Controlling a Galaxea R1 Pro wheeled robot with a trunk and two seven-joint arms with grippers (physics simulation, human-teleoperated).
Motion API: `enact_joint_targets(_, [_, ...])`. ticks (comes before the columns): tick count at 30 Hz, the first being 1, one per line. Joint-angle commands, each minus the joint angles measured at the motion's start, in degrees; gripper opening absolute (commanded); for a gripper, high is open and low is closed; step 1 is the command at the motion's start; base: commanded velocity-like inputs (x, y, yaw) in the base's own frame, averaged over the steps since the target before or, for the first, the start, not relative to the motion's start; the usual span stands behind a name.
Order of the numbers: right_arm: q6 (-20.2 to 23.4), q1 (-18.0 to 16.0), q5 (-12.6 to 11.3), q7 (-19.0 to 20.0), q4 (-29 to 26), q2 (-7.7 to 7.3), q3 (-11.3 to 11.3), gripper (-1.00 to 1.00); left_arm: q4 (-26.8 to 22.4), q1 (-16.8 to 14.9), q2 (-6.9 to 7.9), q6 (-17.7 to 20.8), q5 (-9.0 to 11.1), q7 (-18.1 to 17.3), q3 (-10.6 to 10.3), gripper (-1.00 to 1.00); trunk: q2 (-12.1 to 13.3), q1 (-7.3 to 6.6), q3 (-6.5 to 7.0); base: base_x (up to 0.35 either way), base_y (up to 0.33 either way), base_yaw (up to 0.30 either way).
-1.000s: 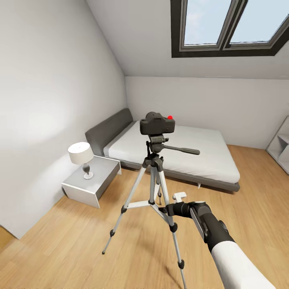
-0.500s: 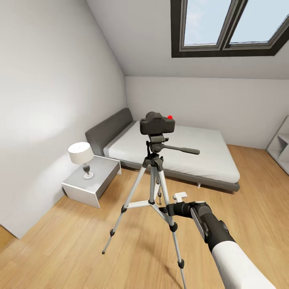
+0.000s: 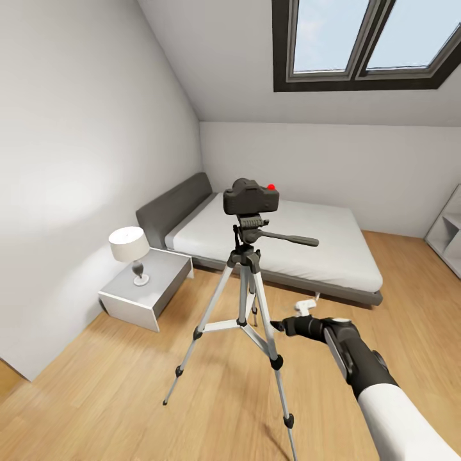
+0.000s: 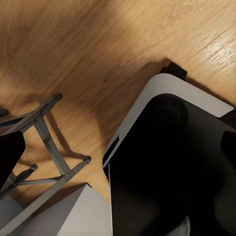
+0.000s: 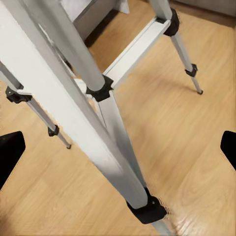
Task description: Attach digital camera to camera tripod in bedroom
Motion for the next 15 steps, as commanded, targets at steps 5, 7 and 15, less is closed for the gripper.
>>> enact_joint_targets(5, [0.09,-0.04,-0.23,4.98,-1.72,-2.15,-1.37,1.00,0.00,-0.05,0.00,-0.48,0.33,0.15,-0.48,1.00,-0.12,0.03,-0.12,0.000,0.000,0.000])
enact_joint_targets(7, [0.14,-0.04,-0.33,7.08,-2.24,-3.10,-1.53,1.00,0.00,-0.05,0.00,-0.80,0.33,0.15,-0.48,1.00,-0.12,0.03,-0.12,0.000,0.000,0.000])
enact_joint_targets(15, [1.36,-0.04,-0.62,16.90,-3.73,-7.03,-2.47,1.00,0.00,-0.06,0.00,-1.53,0.33,0.15,-0.48,1.00,-0.12,0.03,-0.12,0.000,0.000,0.000])
